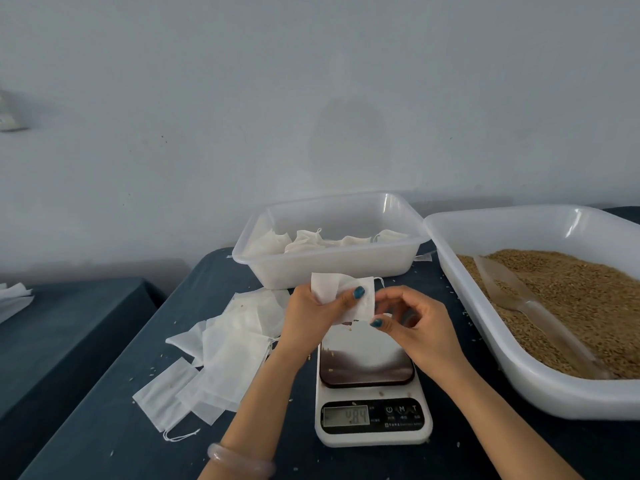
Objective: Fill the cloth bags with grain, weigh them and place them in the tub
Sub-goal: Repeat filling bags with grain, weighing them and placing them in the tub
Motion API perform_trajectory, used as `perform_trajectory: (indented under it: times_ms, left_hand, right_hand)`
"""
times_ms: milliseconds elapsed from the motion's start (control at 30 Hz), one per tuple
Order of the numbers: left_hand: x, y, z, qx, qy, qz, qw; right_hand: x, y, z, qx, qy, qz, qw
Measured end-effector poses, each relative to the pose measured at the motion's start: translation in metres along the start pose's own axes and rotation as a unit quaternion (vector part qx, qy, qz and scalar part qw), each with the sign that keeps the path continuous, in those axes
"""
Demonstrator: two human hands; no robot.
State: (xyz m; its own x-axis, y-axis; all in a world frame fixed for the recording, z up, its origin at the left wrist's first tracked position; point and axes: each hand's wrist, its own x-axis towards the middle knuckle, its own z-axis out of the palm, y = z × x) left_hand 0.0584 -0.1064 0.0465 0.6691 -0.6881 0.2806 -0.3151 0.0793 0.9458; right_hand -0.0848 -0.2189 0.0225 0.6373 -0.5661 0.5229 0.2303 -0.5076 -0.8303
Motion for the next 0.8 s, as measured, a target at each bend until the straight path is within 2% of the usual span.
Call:
perform_trajectory:
  times_ms: [267, 467, 633, 800]
  left_hand:
    - [0.000, -0.001, 0.000, -0.009, 0.004, -0.010, 1.000]
    - [-0.001, -0.001, 0.002, -0.008, -0.008, -0.018, 1.000]
    - [-0.003, 0.005, 0.002, -0.034, -0.030, -0.006, 0.999]
    - [0.000, 0.009, -0.005, -0.026, -0.003, 0.007, 1.000]
  right_hand:
    - [0.000, -0.001, 0.001, -0.039, 0.025, -0.023, 0.999]
    - [-0.002, -0.001, 0.003, -0.068, 0.007, -0.047, 0.997]
    - [-0.002, 0.000, 0.002, -0.132, 0.048, -0.098, 0.985]
    - [-0.005, 0.000, 0.000, -0.155, 0.070, -0.124, 0.978]
